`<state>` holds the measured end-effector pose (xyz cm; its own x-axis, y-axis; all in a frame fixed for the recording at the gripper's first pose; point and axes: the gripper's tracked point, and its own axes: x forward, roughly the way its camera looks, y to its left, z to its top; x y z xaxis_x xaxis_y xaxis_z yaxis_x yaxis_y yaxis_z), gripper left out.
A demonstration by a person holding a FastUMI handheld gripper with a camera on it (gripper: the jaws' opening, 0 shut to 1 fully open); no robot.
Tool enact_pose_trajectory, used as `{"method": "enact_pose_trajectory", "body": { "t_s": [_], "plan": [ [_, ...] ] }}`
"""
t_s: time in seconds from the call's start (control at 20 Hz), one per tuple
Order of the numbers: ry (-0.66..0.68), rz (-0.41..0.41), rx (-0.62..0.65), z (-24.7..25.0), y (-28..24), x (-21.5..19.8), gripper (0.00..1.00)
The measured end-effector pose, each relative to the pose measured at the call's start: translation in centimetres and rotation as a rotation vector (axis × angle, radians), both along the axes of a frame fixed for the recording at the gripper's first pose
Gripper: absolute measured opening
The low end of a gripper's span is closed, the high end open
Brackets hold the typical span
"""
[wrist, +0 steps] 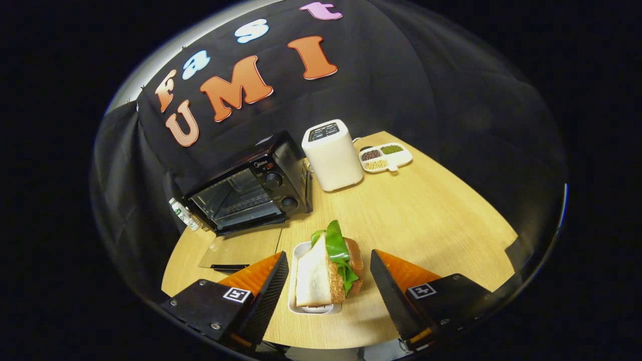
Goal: Open the toaster oven, put the food inside, and close the toaster oven door.
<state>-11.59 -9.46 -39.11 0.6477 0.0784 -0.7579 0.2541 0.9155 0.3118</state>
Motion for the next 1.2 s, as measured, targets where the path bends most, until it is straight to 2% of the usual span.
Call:
{"method": "enact_pose_trajectory", "body": {
  "t_s": [0.2,0.4,0.5,0.65,0.85,1.0,1.2],
  "plan": [
    [0.042,-0.001,0.12,-1.6,0.8,0.0,0.97],
    [0.086,-0.015,0.193,-3.2,0.8,-0.2,0.86],
    [0.095,-0.042,0.228,-3.5,0.8,0.0,0.77],
    [0.107,-0.071,0.266,-3.8,0.6,-0.3,0.54],
    [0.078,-0.121,0.318,-3.2,0.4,-0.1,0.35],
    [0.034,-0.143,0.313,-2.1,0.1,0.4,0.3],
    [-0.065,-0.181,0.35,0.9,0.1,1.5,0.3]
  ]
}}
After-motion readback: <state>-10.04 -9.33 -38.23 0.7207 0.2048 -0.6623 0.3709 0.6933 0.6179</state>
